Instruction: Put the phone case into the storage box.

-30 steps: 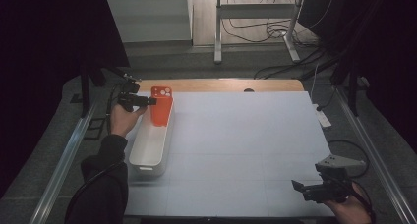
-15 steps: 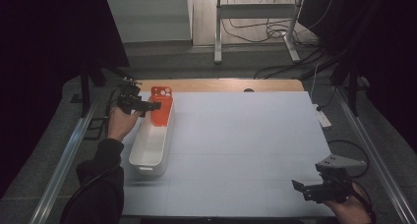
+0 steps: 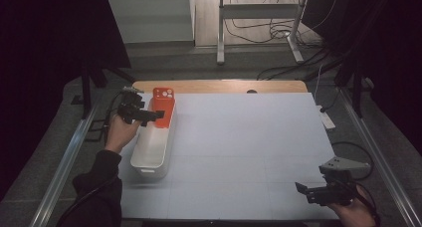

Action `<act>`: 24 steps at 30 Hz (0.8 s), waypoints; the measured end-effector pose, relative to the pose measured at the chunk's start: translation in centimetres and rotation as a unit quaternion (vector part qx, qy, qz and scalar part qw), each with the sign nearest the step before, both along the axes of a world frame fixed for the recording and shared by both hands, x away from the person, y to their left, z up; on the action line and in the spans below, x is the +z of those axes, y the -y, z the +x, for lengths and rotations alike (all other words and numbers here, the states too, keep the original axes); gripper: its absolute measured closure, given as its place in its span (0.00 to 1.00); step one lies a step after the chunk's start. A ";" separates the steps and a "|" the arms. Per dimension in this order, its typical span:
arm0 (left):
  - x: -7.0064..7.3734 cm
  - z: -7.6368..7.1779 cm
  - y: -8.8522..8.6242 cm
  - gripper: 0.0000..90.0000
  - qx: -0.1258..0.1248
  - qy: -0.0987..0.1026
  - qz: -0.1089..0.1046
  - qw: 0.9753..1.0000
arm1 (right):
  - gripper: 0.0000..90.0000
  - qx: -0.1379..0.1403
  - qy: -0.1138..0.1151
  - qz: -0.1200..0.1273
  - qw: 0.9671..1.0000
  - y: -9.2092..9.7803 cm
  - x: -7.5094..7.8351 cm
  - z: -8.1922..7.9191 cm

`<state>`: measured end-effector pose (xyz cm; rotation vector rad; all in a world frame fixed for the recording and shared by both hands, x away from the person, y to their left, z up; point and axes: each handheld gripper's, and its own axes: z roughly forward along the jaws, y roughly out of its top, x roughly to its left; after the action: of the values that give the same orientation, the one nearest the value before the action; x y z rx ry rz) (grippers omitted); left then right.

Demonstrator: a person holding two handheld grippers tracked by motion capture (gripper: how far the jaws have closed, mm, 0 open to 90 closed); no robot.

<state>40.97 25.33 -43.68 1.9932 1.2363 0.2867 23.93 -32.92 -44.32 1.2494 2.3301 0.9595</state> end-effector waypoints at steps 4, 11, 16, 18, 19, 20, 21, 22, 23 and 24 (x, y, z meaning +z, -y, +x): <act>-0.1 -0.8 0.2 0.00 -0.003 0.008 -0.008 1.000 | 0.00 -0.004 0.001 0.004 1.000 0.1 0.0 0.0; -0.3 -2.1 0.8 0.00 -0.017 0.016 -0.009 1.000 | 0.00 -0.008 -0.003 0.008 1.000 0.2 0.0 0.1; -0.2 -3.4 1.4 0.00 -0.019 0.033 -0.013 0.999 | 0.00 -0.010 -0.004 0.011 1.000 0.3 0.0 0.1; -0.2 -3.8 1.6 0.00 -0.020 0.037 -0.015 0.999 | 0.00 -0.009 -0.004 0.013 1.000 0.3 0.0 0.1; -0.2 -4.1 1.7 0.00 -0.021 0.039 -0.015 0.999 | 0.00 -0.008 -0.004 0.015 1.000 0.3 0.0 0.1; -0.2 -4.3 1.7 0.00 -0.023 0.039 -0.014 0.999 | 0.00 -0.008 -0.003 0.015 1.000 0.4 0.0 0.1; -0.3 -4.6 1.8 0.00 -0.023 0.041 -0.016 0.999 | 0.00 -0.008 -0.003 0.015 1.000 0.4 0.0 0.1; -0.3 -4.8 1.9 0.00 -0.027 0.042 -0.016 0.999 | 0.00 -0.008 -0.002 0.016 1.000 0.4 0.0 0.1; -0.3 -5.0 2.0 0.00 -0.029 0.042 -0.015 0.999 | 0.00 -0.008 -0.003 0.017 1.000 0.4 0.0 0.1; -0.3 -5.0 2.0 0.00 -0.029 0.042 -0.015 0.999 | 0.00 -0.008 -0.003 0.017 1.000 0.4 0.0 0.1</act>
<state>35.96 23.29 -43.94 1.9675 1.1221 0.3170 24.01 -33.32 -44.30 1.2838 2.3129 0.9949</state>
